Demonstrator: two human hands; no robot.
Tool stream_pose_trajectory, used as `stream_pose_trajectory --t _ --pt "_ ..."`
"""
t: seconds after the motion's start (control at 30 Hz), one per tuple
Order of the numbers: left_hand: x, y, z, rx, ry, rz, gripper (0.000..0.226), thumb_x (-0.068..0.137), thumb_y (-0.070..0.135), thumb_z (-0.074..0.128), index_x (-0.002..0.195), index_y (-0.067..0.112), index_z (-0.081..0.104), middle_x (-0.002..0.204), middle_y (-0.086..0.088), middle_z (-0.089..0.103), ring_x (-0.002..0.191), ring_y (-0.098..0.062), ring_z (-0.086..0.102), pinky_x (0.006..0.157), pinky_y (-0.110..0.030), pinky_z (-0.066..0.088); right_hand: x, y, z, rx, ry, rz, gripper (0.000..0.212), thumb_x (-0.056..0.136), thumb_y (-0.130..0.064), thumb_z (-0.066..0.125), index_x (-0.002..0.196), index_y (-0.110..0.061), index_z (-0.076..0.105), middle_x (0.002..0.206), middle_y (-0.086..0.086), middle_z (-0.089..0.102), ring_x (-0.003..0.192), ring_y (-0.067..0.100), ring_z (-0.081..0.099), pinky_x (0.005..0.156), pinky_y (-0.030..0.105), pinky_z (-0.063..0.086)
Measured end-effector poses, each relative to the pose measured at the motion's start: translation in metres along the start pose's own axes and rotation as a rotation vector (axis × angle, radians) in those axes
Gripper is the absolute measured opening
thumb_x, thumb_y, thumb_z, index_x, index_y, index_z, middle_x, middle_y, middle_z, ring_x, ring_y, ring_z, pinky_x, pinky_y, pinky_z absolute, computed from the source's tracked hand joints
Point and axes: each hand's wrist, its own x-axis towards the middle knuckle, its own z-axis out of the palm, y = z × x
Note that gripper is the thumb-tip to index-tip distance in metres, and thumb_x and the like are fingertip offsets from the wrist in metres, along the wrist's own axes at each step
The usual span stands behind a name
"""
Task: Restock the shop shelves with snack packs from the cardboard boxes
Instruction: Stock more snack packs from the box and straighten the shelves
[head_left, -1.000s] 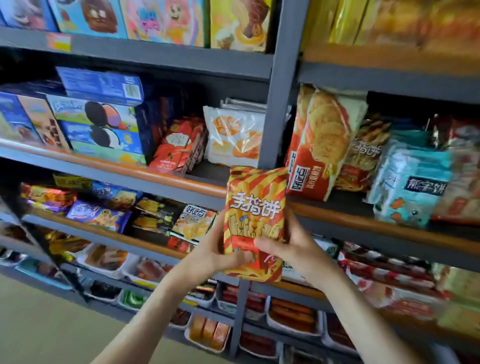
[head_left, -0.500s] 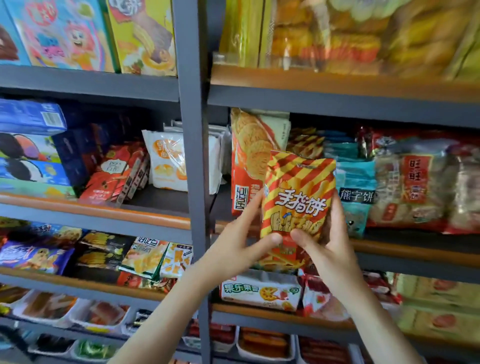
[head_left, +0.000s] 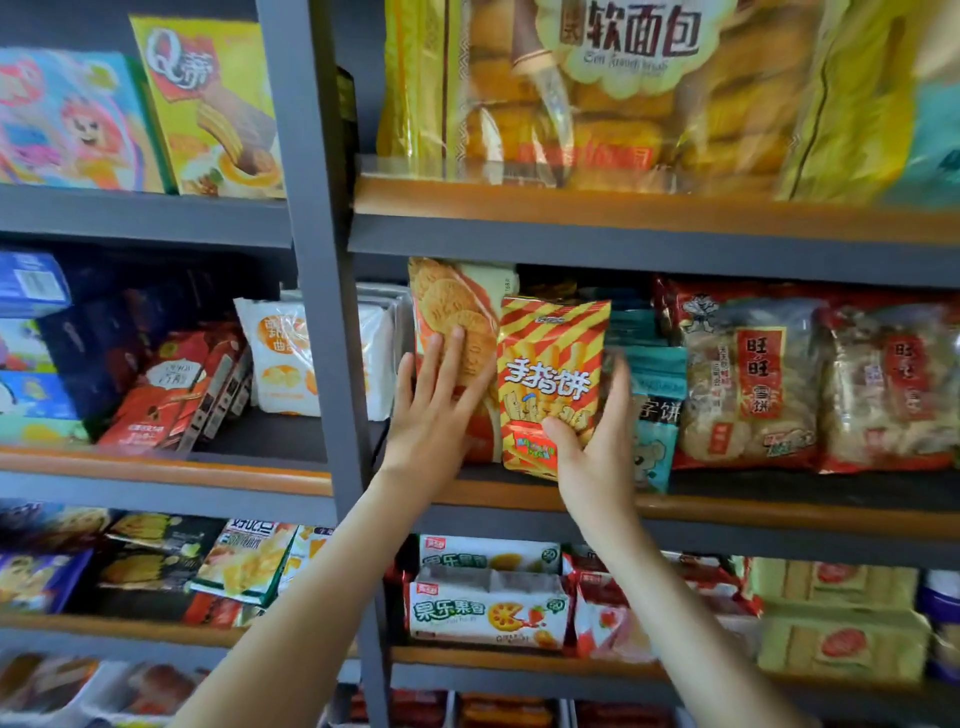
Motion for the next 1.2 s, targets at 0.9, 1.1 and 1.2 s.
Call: stream_pose_trajectory --t 0.9,1.1,1.2 --pt "-0.053 -0.012 -0.050 -0.422 0.020 0.145 0.048 0.086 0.009 0.063 0.131 0.007 0.049 0.145 -0.018 0.041 0.127 -0.033 0.043 0.106 -0.042 0.040 -0.001 0.016 0.026 -0.704 -0.238 -0.203 0.094 0.087 -0.020 0.068 0.154 -0.020 0.002 0.161 0.005 -0.005 0.147 0.020 -0.008 0.116 0.032 0.007" --pt "-0.064 -0.025 -0.052 -0.421 0.047 0.189 0.049 0.086 0.004 0.058 0.133 0.008 0.043 0.144 -0.015 0.041 0.123 -0.032 0.048 0.102 -0.041 0.044 0.016 0.000 0.024 -0.699 -0.365 -0.049 0.107 0.084 -0.011 0.071 0.152 -0.029 -0.009 0.157 -0.004 -0.026 0.146 0.020 -0.016 0.109 0.039 0.032" --pt "-0.048 -0.015 -0.041 -0.305 0.065 0.136 0.071 0.079 -0.002 0.069 0.141 0.010 0.037 0.150 -0.017 0.032 0.136 -0.033 0.033 0.111 -0.042 0.032 0.020 0.001 0.020 -0.725 -0.405 -0.081 0.106 0.085 -0.006 0.069 0.152 -0.027 -0.010 0.156 -0.006 -0.026 0.146 0.018 -0.014 0.108 0.035 0.033"
